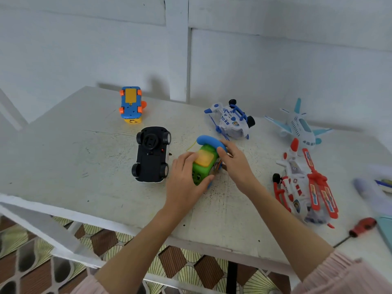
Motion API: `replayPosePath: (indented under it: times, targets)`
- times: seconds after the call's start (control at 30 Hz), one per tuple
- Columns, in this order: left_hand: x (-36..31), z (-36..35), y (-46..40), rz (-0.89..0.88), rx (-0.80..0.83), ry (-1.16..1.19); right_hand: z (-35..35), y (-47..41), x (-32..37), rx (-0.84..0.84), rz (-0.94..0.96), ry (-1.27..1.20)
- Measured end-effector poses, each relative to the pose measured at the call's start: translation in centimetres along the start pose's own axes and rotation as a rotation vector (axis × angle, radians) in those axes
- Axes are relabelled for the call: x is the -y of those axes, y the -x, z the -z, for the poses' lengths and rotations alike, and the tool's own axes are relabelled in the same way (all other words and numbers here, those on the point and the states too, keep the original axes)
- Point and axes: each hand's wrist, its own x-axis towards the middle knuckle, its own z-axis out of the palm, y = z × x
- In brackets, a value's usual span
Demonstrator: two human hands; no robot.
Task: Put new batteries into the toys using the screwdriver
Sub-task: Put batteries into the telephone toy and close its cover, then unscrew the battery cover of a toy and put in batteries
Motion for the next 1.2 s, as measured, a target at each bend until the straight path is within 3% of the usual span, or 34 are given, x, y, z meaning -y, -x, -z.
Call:
replayPosePath:
  times: [0.33,0.9,0.97,1.07,1.2]
  targets:
    - [-0.3,-0.5,1.1,-0.037,0.047,0.197,0.8,0.1,0.2,0.034,-0.026,-0.01]
    - [-0.8,-0.4,1.6,-0.065,0.065,0.222,2.1,0.4,0.4,0.057,-0.038,0.088]
    - [-1.1,0.2,1.2,-0.053,0.024,0.231,2.4,-0.1,0.7,-0.014,-0.021,0.068]
    - [-1.4,1.0,-0.8,-0.047,-0.058,0.244,2.7,-1.1,1.1,-0.257,0.029,-0.001]
    - [-1.5,0.8,-5.5,0.001,-0.018,0.268,2.7,-3.4,1.2,-0.53,0.103,0.033]
